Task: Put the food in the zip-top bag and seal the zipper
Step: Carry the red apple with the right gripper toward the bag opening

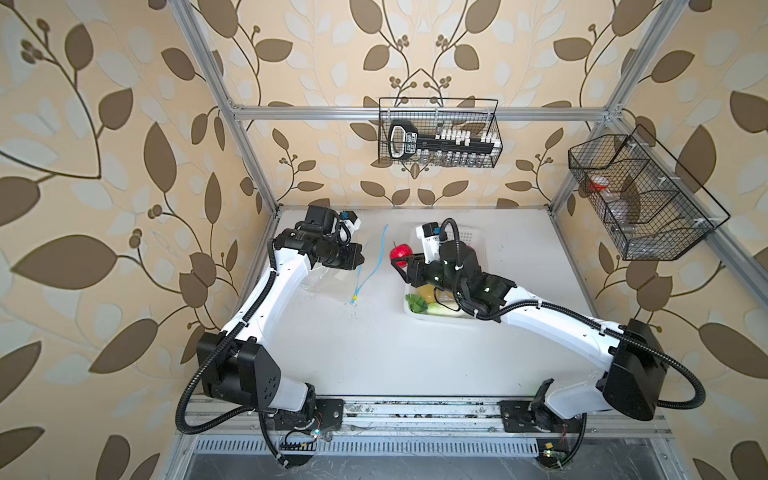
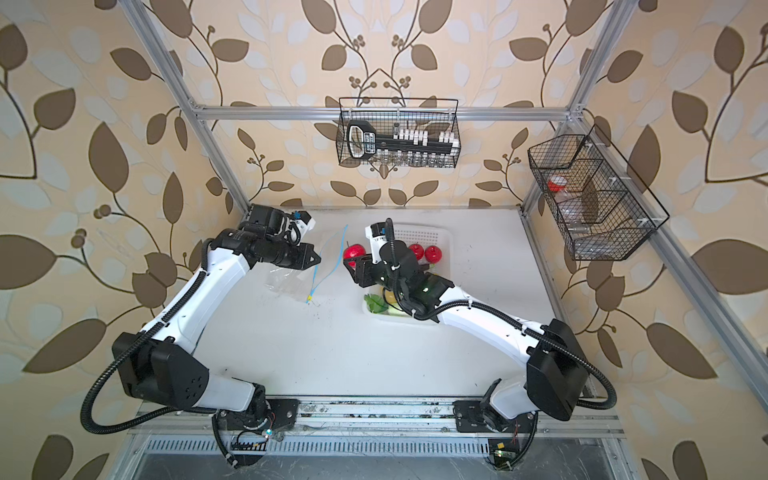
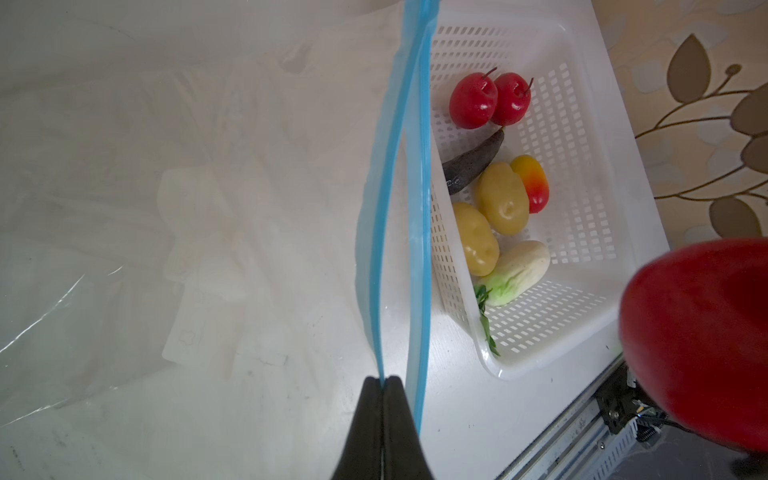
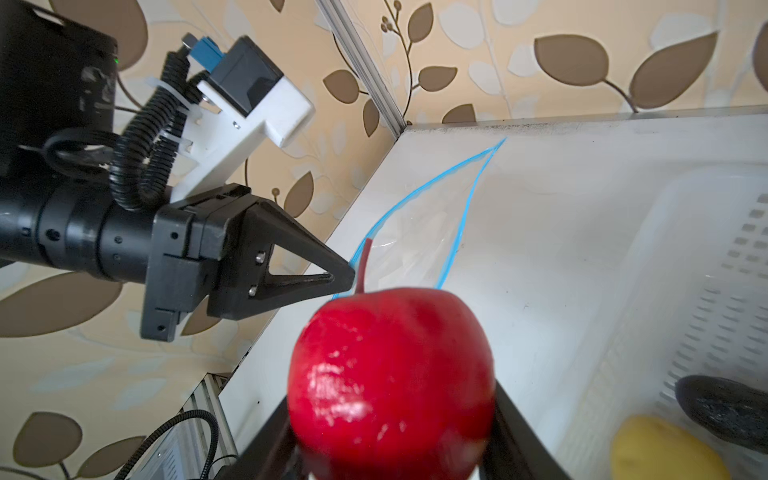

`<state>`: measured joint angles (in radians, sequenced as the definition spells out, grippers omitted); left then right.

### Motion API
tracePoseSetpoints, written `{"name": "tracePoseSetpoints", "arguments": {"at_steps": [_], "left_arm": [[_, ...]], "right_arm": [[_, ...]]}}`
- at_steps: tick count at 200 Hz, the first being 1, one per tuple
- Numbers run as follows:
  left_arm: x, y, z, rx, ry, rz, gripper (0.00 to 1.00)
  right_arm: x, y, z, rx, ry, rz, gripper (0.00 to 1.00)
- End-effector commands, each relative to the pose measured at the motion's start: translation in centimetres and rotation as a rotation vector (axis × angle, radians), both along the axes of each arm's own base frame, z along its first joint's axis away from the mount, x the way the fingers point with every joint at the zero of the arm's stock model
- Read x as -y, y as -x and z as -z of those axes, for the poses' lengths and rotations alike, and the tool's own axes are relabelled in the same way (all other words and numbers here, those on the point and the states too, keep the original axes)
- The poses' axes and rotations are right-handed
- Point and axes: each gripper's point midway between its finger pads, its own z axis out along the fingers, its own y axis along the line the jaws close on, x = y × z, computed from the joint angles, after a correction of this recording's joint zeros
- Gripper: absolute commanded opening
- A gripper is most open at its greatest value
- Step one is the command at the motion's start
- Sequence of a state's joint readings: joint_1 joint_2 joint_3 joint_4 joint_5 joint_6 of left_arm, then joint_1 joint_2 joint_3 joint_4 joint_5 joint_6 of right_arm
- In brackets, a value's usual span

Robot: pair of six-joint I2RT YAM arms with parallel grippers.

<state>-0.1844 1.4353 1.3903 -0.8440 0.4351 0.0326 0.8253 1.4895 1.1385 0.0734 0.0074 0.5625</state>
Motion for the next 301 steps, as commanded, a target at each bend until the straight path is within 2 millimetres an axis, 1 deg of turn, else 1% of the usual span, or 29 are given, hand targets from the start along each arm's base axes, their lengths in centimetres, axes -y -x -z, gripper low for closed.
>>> {"name": "tracePoseSetpoints", "arguments": {"at_steps": [1,14,41,73,89,90,93,110,135,168,170,172,197,233,271,301], "left_arm": [[0.3,0.2,-1.1,0.026,-0.01,0.027,0.0],[0.4,0.3,-1.1,0.024,-0.007,0.032,0.0],[0.5,0.5,-1.1,0.02,-0.012,0.036,0.0],[0.4,0.7,-1.2,0.022,-0.011,0.035,0.0],[0.4,0.7,-1.2,0.024,-0.014,0.036,0.0],[0.4,0.7,-1.2,0.024,-0.014,0.036,0.0],[0.4,0.7,-1.2,0.025,-0.015,0.035,0.0],[0.3,0.6,-1.1,0.018,-0.027,0.031,0.0],[0.3,0.4,-1.3,0.025,-0.03,0.029,0.0],[0.5,0.2,-2.1,0.034,-0.011,0.021,0.0],[0.5,-0.1,-1.4,0.011,-0.014,0.021,0.0],[0.6,-0.1,-1.2,0.005,-0.014,0.022,0.0],[1.0,-0.1,-1.0,-0.021,0.006,0.027,0.0],[0.8,-0.1,-0.9,-0.03,-0.005,0.023,0.0],[1.0,-0.2,-1.9,-0.011,0.012,0.019,0.0],[0.8,-0.1,-2.6,0.002,0.01,0.012,0.0]], "right_arm": [[-1.9,0.0,-1.5,0.037,-0.021,-0.032,0.39],[-2.4,-0.1,-1.3,0.033,-0.02,-0.029,0.39],[-2.9,-0.6,-0.3,0.015,-0.025,-0.004,0.38],[-4.3,-0.7,0.5,-0.007,-0.039,-0.029,0.38],[-4.9,-0.6,1.6,-0.022,-0.021,-0.04,0.38],[-5.0,-0.7,1.0,-0.014,-0.03,-0.04,0.38],[-5.3,-0.9,0.8,-0.01,-0.035,-0.04,0.38],[-5.6,-1.4,1.2,-0.009,-0.023,-0.027,0.38],[-5.8,-2.3,1.8,-0.012,-0.01,-0.003,0.38],[-6.3,-2.7,2.3,-0.025,-0.012,-0.015,0.38],[-6.4,-2.7,2.4,-0.026,-0.011,-0.016,0.38],[-6.4,-2.7,2.5,-0.027,-0.011,-0.017,0.38],[-6.6,-3.1,4.0,-0.047,0.0,-0.01,0.37],[-6.5,-3.3,4.7,-0.061,-0.01,-0.002,0.37],[-6.5,-3.3,5.8,-0.085,-0.005,0.002,0.37],[-5.8,-3.5,5.9,-0.098,-0.04,0.017,0.37]]}}
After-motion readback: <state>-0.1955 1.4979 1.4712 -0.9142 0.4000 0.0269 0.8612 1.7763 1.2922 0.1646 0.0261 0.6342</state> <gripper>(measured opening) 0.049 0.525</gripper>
